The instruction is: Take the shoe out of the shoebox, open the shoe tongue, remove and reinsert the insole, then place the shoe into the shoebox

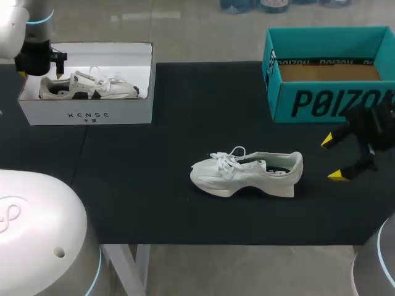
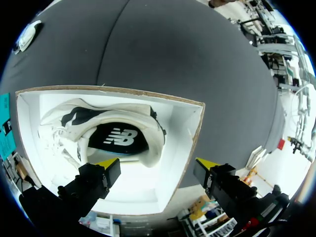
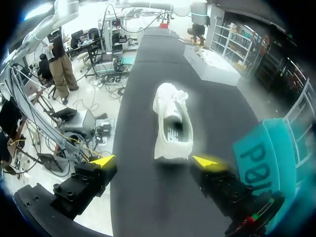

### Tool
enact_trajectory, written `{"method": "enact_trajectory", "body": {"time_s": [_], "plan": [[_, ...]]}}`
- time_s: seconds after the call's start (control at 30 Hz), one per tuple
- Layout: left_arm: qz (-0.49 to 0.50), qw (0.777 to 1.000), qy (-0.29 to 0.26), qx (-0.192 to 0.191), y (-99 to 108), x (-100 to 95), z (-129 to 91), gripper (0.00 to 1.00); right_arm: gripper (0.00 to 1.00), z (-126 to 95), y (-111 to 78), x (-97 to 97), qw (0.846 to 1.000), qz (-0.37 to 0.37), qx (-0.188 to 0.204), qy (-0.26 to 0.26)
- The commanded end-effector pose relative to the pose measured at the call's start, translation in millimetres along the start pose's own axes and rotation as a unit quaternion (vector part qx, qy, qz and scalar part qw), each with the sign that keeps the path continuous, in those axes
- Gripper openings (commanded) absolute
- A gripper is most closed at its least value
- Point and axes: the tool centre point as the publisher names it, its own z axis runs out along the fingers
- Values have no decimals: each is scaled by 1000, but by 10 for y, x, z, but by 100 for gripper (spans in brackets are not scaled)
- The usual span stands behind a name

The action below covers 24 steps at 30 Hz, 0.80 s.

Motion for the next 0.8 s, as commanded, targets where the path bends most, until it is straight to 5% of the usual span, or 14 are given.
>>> {"method": "enact_trajectory", "body": {"time_s": [0.03, 0.43, 0.8], "plan": [[0, 1000, 0, -1, -6, 0, -1, 100, 100, 78, -167, -66, 983, 10, -184, 8], [0, 1000, 0, -1, -6, 0, -1, 100, 100, 203, -318, -199, 970, 16, -241, 22], [0, 1000, 0, -1, -6, 0, -1, 100, 100, 313, -378, -209, 975, -8, -224, 11]]}}
